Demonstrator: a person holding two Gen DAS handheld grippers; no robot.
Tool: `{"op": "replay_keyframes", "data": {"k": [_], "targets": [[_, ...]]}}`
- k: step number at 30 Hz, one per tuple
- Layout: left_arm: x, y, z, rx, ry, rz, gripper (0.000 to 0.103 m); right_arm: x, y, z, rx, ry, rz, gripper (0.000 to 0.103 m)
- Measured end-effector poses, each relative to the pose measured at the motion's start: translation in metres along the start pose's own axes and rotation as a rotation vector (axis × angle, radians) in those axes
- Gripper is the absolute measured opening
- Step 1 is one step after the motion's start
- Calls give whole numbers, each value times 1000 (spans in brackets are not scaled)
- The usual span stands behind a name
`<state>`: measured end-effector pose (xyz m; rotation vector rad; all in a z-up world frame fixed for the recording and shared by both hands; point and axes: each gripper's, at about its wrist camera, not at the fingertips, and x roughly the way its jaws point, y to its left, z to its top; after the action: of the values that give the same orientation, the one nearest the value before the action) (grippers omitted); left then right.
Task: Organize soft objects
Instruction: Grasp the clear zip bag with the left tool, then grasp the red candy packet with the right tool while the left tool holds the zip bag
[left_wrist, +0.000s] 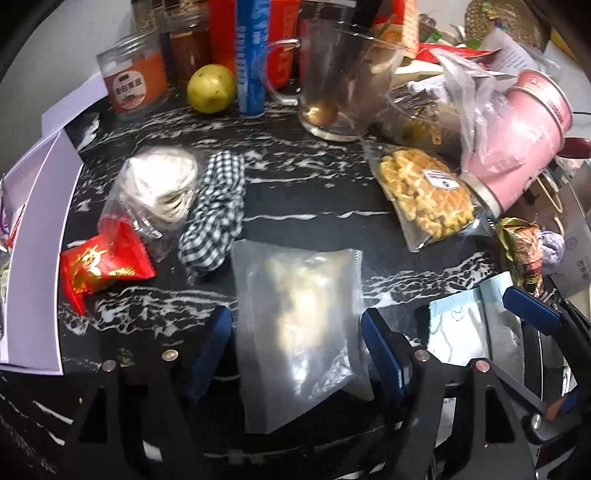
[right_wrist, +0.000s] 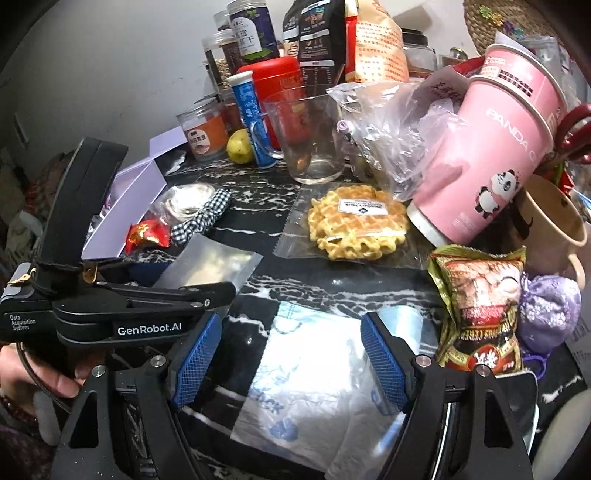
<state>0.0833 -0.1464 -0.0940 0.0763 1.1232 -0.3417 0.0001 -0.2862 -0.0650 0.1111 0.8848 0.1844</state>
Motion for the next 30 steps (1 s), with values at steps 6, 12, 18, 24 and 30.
{"op": "replay_keyframes", "data": {"k": [6,12,18,24,30], "targets": [[-3,-3,-8,40,-60,-50,43,-6,-1,-5,27,3,-22,79],[-22,6,-14,43,-104,-98,40,-9,6,-5,40,1,-15,79],[-55,32,-24,1,-158,-113,40,-6,27,-2,23,3,16,79],[-93,67,-43,-55,-217,-66,40,1,55,6,-2,-4,52,79],[-116,105,-53,-122,-276,-5,40,13,89,20,-59,-6,95,79]]}}
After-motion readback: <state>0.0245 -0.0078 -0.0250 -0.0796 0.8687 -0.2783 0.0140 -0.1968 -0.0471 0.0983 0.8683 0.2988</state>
